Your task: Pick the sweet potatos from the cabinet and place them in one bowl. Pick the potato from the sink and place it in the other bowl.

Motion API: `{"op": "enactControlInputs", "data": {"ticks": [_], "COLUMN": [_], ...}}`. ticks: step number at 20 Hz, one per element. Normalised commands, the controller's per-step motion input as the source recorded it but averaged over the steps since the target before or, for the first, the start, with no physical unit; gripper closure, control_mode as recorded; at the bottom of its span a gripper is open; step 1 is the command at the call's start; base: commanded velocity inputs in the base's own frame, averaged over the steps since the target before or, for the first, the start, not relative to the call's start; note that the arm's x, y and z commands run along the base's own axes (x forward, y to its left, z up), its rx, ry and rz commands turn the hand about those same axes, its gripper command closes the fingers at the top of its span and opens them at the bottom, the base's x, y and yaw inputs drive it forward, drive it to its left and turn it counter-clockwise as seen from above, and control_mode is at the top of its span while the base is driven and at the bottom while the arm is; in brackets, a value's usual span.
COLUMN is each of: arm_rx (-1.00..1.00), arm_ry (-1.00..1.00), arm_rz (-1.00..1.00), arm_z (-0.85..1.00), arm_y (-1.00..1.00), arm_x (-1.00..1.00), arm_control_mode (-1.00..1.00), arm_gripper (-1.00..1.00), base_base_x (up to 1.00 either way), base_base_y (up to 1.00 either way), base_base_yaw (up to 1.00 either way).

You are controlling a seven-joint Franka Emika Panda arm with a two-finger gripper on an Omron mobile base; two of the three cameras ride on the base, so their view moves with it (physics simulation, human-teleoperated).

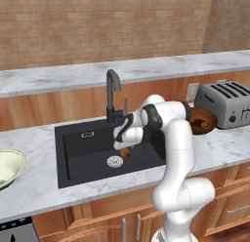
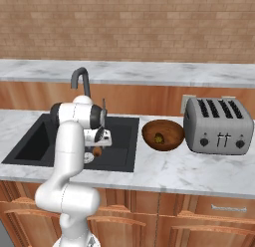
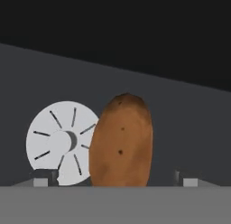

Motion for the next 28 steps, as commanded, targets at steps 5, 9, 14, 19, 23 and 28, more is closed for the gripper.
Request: {"op": "enactControlInputs", "data": {"ticks": [5,9,14,19,23,28], "arm_rx": [0.00,0.00,0.00,0.00,0.00,0.00], "arm_ry": [0.00,0.00,0.00,0.01,0.02,0.01], "arm_rz": [0.00,0.00,0.00,0.00,0.00,0.00], "arm_z": [0.00,0.00,0.00,-0.05,-0.11,-0.23], "arm_y": [0.00,0.02,0.00,0.00,0.00,0.00], "arm_x": [0.12,0.30,0.24,0.00,-0.11,-0.06], "arm_control_mode": [-1.00,-1.00,-1.00,-1.00,-1.00,-1.00], "arm_gripper": [-1.00,-1.00,-1.00,-1.00,-1.00,-1.00], "base_base_x": [0.00,0.00,0.00,0.00,0.00,0.00], "base_base_y": [0.00,0.00,0.00,0.00,0.00,0.00], "base_base_yaw": [0.00,0.00,0.00,0.00,0.00,0.00]}}
